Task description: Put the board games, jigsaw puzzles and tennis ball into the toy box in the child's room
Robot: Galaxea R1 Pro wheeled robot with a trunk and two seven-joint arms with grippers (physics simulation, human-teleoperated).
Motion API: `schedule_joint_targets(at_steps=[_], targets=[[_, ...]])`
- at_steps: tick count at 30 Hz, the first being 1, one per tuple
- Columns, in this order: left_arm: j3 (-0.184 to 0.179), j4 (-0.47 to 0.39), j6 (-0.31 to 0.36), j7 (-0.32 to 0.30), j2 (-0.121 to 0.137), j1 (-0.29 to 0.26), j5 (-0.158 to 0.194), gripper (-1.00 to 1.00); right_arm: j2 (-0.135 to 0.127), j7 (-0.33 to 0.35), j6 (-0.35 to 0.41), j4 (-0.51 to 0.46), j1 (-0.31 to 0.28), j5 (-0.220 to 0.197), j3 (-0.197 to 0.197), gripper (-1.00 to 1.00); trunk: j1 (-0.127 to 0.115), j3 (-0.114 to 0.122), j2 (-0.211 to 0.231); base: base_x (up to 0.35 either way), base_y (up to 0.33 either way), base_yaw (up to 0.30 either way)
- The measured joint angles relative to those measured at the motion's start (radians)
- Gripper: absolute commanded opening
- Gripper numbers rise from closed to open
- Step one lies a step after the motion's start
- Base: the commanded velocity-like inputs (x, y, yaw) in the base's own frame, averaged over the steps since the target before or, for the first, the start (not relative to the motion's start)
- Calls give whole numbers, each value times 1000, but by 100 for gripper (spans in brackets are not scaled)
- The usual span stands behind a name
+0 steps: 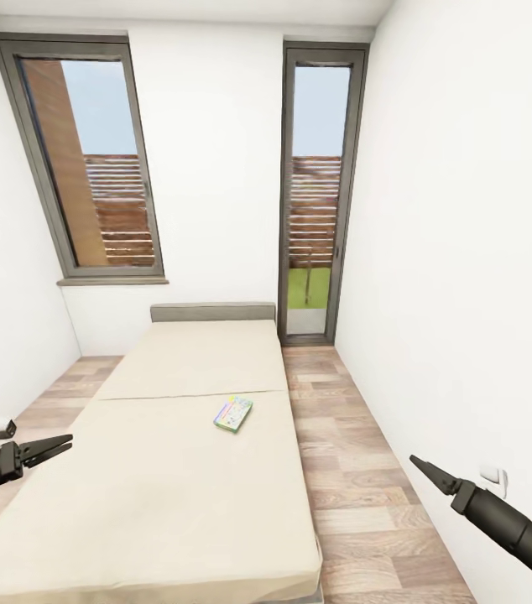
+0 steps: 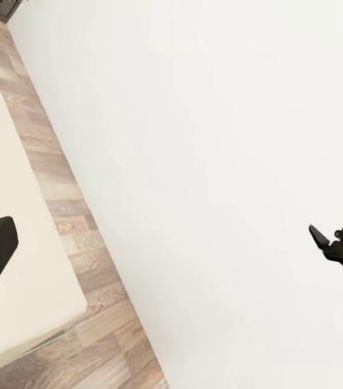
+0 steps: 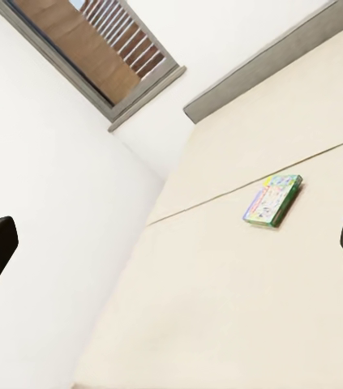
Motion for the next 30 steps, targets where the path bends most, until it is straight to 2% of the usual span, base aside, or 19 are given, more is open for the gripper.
schedule_joint_targets(at_steps=[12, 22, 30], targets=[[3, -3, -6, 0, -1, 0, 2, 100, -2, 3, 2, 0, 0, 0, -2, 100, 0, -6, 0, 71, -71, 201], [5, -4, -7, 0, -1, 0, 2, 100, -2, 3, 2, 0, 0, 0, -2, 100, 0, -12, 0, 170, -205, 256], [5, -4, -7, 0, -1, 0, 2, 100, -1, 3, 2, 0, 0, 0, -2, 100, 0, -18, 0, 51, -269, 260]])
